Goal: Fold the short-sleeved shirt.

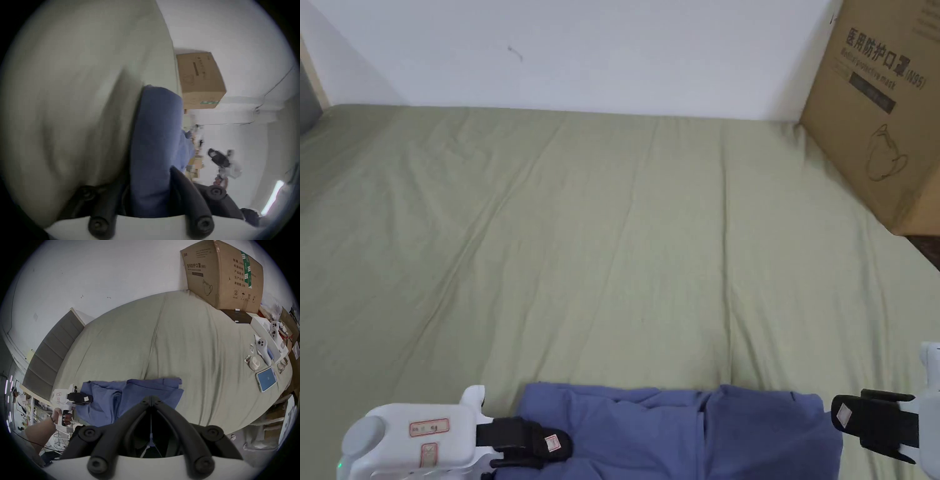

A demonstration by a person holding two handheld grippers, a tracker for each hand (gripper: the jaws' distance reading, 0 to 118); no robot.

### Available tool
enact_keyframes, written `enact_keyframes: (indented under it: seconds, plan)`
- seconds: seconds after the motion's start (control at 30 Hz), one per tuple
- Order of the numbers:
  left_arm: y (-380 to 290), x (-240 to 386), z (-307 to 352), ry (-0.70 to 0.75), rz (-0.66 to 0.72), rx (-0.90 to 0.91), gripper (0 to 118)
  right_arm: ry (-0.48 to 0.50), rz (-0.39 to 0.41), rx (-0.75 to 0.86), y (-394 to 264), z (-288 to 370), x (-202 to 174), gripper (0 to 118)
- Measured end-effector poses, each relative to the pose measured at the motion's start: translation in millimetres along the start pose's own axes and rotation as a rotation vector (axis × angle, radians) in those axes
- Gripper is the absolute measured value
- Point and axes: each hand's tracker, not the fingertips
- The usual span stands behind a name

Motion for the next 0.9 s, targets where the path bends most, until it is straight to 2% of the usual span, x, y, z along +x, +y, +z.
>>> enact_keyframes:
  seconds: [0.17, 0.23, 0.3, 0.33, 0.37, 0.4, 0.57, 0.6, 0.67, 0.77, 0.8, 0.83, 0.9]
  plan:
    - [-21.6, 74.8, 37.6, 0.321, -0.187, 0.169, 8, 0.011, 0.052, 0.009, 6.4, 5.0, -8.8, 0]
    - [-29.8, 102.0, 61.5, 0.557, -0.257, 0.254, 8, 0.032, 0.052, 0.009, 7.4, 4.7, -8.8, 0]
    - [-40.7, 125.8, 68.7, 0.947, -0.405, 0.309, 8, 0.048, 0.052, 0.016, 6.8, 4.2, -9.9, 0]
    - [-44.4, 132.4, 65.7, 1.054, -0.485, 0.295, 8, 0.054, 0.052, 0.018, 5.8, 3.6, -10.4, 0]
    - [-47.5, 135.2, 62.4, 1.062, -0.553, 0.262, 8, 0.061, 0.051, 0.019, 4.4, 2.1, -10.9, 0]
    - [-50.0, 139.5, 59.3, 1.002, -0.546, 0.234, 8, 0.068, 0.048, 0.018, 2.9, 0.7, -11.3, 0]
    - [-50.0, 173.5, 18.2, 0.633, -0.380, 0.192, 9, 0.097, 0.044, 0.013, -4.4, 2.0, -9.7, 0]
    - [-48.0, 177.6, 1.9, 0.595, -0.366, 0.160, 12, 0.097, 0.045, 0.014, -5.7, 3.5, -9.0, 0]
    - [-46.4, 185.1, -34.4, 0.542, -0.381, 0.119, 41, 0.092, 0.047, 0.014, -7.1, 6.8, -4.6, 0]
    - [-43.9, 188.8, -90.3, 0.479, -0.343, 0.019, 99, 0.077, 0.029, 0.008, -8.9, 10.9, 5.6, 0]
    - [-44.5, 188.6, -103.4, 0.456, -0.325, -0.011, 111, 0.072, 0.022, 0.007, -9.2, 11.6, 9.2, 0]
    - [-44.2, 189.5, -116.5, 0.403, -0.289, -0.040, 115, 0.065, 0.015, 0.007, -9.6, 12.1, 12.7, 0]
    - [-45.9, 190.4, -130.3, 0.275, -0.249, -0.076, 114, 0.052, 0.001, 0.007, -9.8, 12.0, 18.9, 0]
